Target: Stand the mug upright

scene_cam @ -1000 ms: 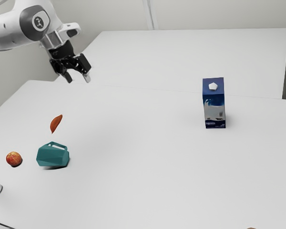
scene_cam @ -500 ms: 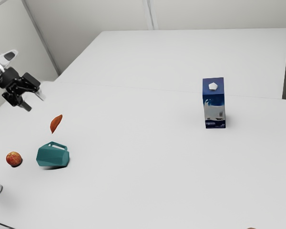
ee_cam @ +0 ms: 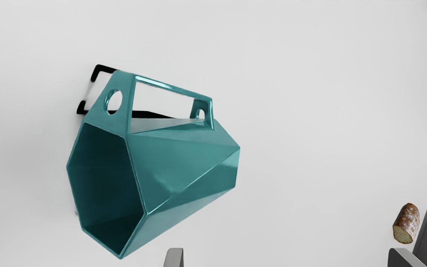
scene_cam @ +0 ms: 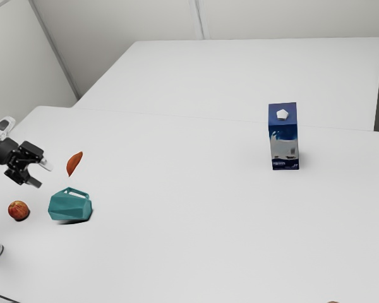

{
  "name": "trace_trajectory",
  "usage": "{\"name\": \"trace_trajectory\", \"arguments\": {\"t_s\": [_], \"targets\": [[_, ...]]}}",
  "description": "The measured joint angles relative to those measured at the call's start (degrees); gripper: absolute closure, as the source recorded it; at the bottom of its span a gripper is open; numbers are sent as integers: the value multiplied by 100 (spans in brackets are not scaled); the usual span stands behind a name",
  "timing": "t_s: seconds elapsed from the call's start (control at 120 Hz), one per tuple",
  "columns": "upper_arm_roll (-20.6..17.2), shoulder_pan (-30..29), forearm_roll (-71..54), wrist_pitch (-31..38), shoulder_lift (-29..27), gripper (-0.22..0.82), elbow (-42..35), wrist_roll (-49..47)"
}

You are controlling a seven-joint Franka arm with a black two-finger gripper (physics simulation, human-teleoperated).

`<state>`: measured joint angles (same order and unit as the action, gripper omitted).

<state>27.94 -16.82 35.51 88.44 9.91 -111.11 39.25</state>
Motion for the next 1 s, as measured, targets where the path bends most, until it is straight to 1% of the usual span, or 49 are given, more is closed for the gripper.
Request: {"name": "trace_trajectory", "arguments": {"t_s": [0.067, 0.183, 0.358, 0.592, 0.783, 0.8, 0.833, 0.942, 1.0], "targets": [[1, -74, 194, 231, 76, 0, -168, 171], [-1, -139, 430, 616, 230, 0, -230, 435], [-6, -277, 693, 923, 531, 0, -231, 798], [-53, -294, 1048, 1060, 837, 0, -294, 1174], [-78, -299, 1244, 851, 949, 0, -553, 1533], [-78, -300, 1252, 827, 955, 1, -561, 1562], [-78, -302, 1274, 775, 963, 7, -566, 1616], [-78, -303, 1343, 629, 968, 36, -572, 1785], [-78, -303, 1379, 554, 965, 48, -571, 1865]]}}
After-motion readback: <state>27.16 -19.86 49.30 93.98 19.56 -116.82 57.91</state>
